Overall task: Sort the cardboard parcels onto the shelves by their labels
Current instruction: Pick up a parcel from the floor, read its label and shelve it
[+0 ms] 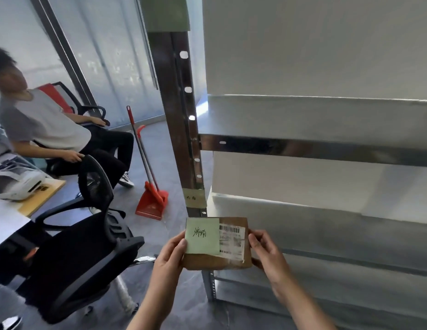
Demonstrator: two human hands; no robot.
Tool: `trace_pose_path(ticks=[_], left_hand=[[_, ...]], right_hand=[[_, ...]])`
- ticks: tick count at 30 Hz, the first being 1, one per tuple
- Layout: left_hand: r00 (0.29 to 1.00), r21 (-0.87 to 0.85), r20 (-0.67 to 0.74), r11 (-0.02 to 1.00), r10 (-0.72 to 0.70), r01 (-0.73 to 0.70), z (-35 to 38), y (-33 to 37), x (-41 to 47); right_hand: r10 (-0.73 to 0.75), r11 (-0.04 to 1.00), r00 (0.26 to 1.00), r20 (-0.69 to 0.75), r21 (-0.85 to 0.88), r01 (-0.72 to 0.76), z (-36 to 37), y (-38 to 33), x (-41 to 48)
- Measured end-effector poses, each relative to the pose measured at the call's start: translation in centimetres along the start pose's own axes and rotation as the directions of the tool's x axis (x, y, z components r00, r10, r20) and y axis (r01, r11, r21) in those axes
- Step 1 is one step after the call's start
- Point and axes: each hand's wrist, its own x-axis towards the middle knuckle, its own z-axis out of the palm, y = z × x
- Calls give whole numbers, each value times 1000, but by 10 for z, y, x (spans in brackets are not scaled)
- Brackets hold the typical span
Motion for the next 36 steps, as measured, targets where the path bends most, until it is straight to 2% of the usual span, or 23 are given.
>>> trace_pose_path(ticks=[6, 13, 24, 36], left_hand=[[998, 45, 67, 999, 10, -13, 39, 3, 20], [985, 43, 164, 998, -43, 37, 86, -8, 39], [975, 72, 183, 991, -123, 112, 125, -26, 80], [954, 73, 247, 985, -171, 157, 121, -30, 124]], right_hand=[[16, 994, 996, -89, 107, -6, -32, -4, 22], [-10, 992, 983, -185, 124, 34, -78, -3, 39], [26, 995, 967, -252, 98, -1, -105, 6, 55], [56, 998, 935, -351, 12, -56, -93, 16, 102]])
